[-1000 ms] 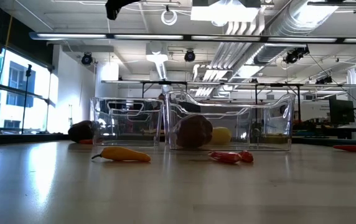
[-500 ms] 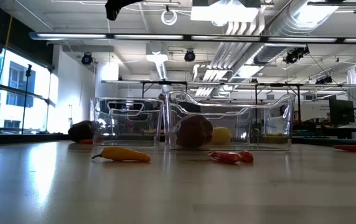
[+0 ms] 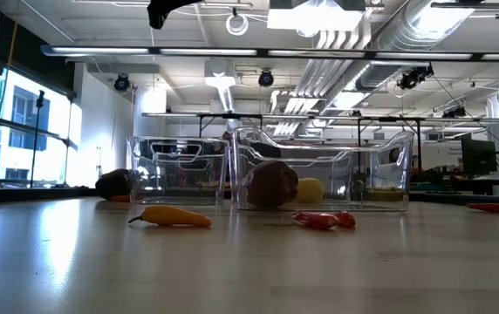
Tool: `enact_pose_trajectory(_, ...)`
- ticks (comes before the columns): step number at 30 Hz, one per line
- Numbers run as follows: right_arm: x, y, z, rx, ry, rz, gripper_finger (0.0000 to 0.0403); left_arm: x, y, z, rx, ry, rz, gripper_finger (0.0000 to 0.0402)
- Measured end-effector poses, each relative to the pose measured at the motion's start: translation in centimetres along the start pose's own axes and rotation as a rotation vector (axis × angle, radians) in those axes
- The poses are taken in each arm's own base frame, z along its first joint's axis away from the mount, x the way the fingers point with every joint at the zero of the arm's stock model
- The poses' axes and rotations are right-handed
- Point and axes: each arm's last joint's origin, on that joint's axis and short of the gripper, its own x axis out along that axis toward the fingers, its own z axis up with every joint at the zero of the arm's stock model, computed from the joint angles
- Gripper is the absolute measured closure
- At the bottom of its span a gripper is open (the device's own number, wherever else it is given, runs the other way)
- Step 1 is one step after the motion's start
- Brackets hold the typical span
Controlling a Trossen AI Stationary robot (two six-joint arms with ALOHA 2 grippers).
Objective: Sort produce into baskets
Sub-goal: Put the apple into the bottom transparent bin
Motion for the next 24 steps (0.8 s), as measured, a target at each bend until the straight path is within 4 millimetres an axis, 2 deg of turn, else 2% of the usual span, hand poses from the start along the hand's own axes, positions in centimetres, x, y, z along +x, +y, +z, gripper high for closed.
enact_pose_trajectory(5,0.1,0.0,0.0,-0.007,0.011,0.003,0.0061,0.0,0.0,0.0,0.0,0.0,0.002,0.0087)
enact_pose_trajectory(9,-0.8,-0.4,-0.1,-0.025,0.005,0.016,0.0106,0.0,0.0,0.0,0.001,0.0,0.002,0.0087)
enact_pose_trajectory(11,-1.8,-0.8,-0.5,-0.027,-0.056,0.003,0.0129,0.0,0.0,0.0,0.015,0.0,0.003,0.0087)
enact_pose_trajectory(14,-4.4,-2.1,-1.4,-0.006,-0.166,0.0,0.0134,0.0,0.0,0.0,0.035,-0.004,0.002,0.0087)
enact_pose_trajectory(18,-9.4,-4.1,-3.6,0.02,-0.351,0.027,0.0134,-0.4,-0.2,0.3,0.072,-0.019,-0.005,0.0087)
enact_pose_trajectory(21,-13.6,-6.9,-4.6,0.112,-0.605,0.031,0.0131,-0.6,-0.3,0.4,0.115,-0.028,-0.004,0.0087)
enact_pose_trajectory(24,-18.0,-9.7,-4.9,0.244,-0.9,0.115,0.013,-0.7,-0.2,0.4,0.124,-0.037,0.015,0.0087)
